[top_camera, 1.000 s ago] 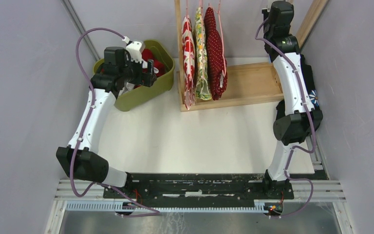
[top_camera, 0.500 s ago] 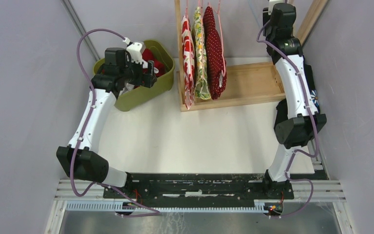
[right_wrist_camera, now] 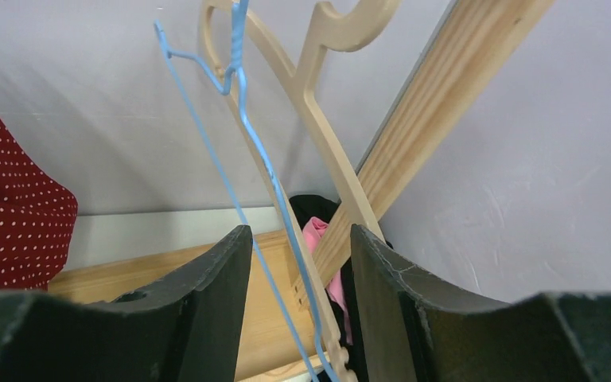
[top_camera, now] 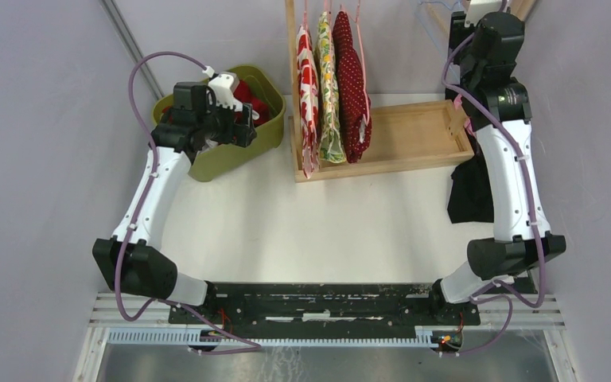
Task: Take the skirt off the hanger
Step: Place the hanger at the clothesline, then pick up the hanger from the clothesline.
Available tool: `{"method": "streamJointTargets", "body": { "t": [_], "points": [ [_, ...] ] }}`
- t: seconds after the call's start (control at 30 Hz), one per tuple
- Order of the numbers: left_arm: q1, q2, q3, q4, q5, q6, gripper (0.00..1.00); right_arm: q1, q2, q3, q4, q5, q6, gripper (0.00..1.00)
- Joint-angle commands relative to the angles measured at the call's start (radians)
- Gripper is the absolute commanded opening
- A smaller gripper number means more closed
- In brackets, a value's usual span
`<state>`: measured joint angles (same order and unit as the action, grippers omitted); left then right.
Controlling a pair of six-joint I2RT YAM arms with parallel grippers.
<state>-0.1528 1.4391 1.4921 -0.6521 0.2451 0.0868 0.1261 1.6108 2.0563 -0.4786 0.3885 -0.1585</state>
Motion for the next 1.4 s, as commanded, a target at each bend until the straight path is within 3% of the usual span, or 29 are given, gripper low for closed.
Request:
{"method": "streamJointTargets", "body": {
  "t": [0.0, 0.47, 0.97, 1.37],
  "points": [
    [-0.002, -0.045, 0.002, 0.046, -0.003, 0.014, 0.99, 0.006, -0.088, -0.048, 0.027, -0.035, -0.012, 0.55],
    [-0.001, -0.057, -0.007, 0.057, -0.046, -0.007, 0.99, 0.129, -0.294, -0.217, -0.03, -0.151, -0.014, 0.54],
    [-0.002, -0.082, 0.009, 0.044, -0.174, -0.075, 0.99, 0.246, 0.012, 0.097, -0.142, -0.324, 0.145, 0.5],
    [-0.002, -0.087, -0.017, 0.052, -0.158, -0.075, 0.99, 0.291, 0.01, 0.174, -0.161, -0.299, 0.15, 0.5]
  ]
}}
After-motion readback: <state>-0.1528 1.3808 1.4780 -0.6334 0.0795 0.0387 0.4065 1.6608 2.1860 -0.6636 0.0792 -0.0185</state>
